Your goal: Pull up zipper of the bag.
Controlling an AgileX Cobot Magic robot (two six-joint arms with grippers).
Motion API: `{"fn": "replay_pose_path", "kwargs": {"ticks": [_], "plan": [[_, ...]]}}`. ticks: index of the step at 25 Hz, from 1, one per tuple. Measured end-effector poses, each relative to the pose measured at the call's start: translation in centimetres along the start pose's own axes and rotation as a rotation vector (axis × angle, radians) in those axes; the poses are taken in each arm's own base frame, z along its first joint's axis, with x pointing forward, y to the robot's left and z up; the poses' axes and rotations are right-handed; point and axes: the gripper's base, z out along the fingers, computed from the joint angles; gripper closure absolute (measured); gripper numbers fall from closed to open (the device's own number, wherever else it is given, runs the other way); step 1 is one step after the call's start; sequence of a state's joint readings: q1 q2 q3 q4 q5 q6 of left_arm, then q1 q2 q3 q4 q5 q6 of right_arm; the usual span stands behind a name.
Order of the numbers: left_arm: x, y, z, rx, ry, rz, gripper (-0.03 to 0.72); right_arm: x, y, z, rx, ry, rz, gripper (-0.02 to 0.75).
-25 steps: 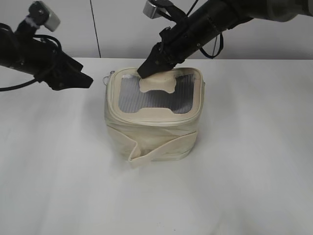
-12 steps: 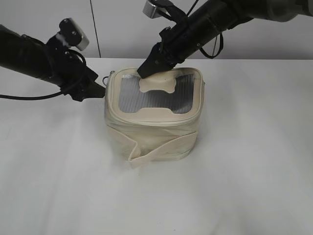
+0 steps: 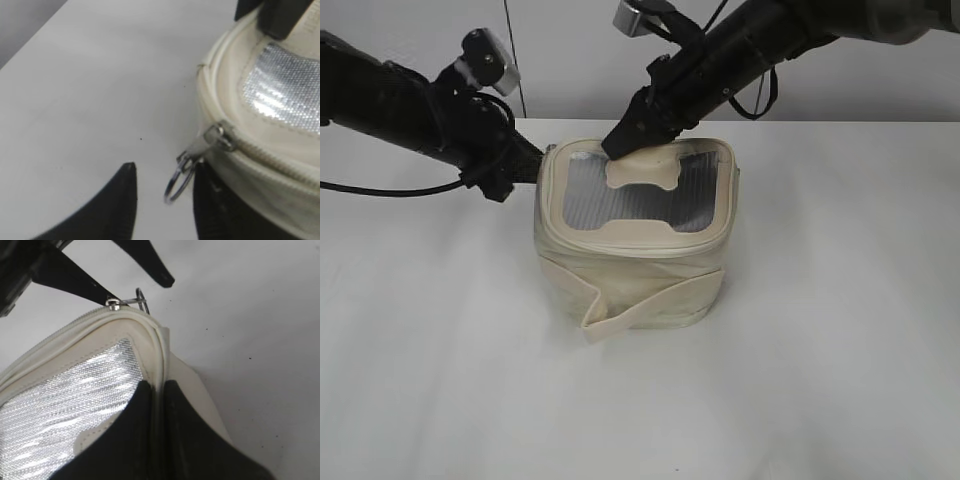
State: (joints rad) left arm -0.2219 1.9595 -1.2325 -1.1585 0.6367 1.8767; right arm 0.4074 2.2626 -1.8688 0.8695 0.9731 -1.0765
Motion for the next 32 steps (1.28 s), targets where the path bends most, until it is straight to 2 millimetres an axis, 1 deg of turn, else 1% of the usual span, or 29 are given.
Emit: {"fn": "replay_pose_path", "kwargs": {"ticks": [3,4,6,9,11,13,17,19,21,23,26,28,32], "plan": [[-0.3,-0.5,0.3,0.016,0.008,0.023,0.600,0.0,0.0,0.0,0.000,0.001,0.020,0.687],[-0.2,-0.5,0.3,0.019,0.014,0.019,0.636,0.0,0.0,0.0,0.000,0.001,0.025,0.687],[0.0,-0.6,0.3,0.025,0.043,-0.018,0.669,0.0,0.0,0.0,0.000,0.001,0.041,0.687],[0.1,-0.9,-0.4,0.049,0.120,-0.079,0.678,0.0,0.0,0.0,0.000,0.001,0.072,0.689],[-0.1,-1.3,-1.5,0.050,0.164,-0.105,0.680,0.0,0.0,0.0,0.001,0.001,0.093,0.689],[-0.4,-2.1,-3.0,0.028,0.174,-0.125,0.679,0.0,0.0,0.0,0.001,0.001,0.111,0.689],[0.2,-4.9,-5.8,-0.018,0.180,-0.180,0.679,0.0,0.1,0.0,-0.006,0.000,0.151,0.692],[1.0,-6.8,-6.8,-0.023,0.182,-0.210,0.679,-0.1,0.3,0.1,-0.020,0.002,0.160,0.692],[1.3,-8.6,-7.8,-0.033,0.173,-0.229,0.679,-0.1,0.7,0.3,-0.038,0.009,0.182,0.692],[1.8,-10.4,-8.3,-0.023,0.170,-0.247,0.679,-0.2,0.9,0.4,-0.053,0.012,0.202,0.692],[2.4,-13.5,-8.5,0.024,0.184,-0.229,0.679,-0.2,1.1,0.4,-0.065,0.018,0.234,0.693],[2.2,-15.5,-8.1,0.082,0.185,-0.209,0.679,-0.1,1.0,0.4,-0.063,0.019,0.254,0.694],[0.0,-18.8,-6.6,0.131,0.131,-0.166,0.676,-0.1,0.9,0.3,-0.069,0.009,0.282,0.694]]}}
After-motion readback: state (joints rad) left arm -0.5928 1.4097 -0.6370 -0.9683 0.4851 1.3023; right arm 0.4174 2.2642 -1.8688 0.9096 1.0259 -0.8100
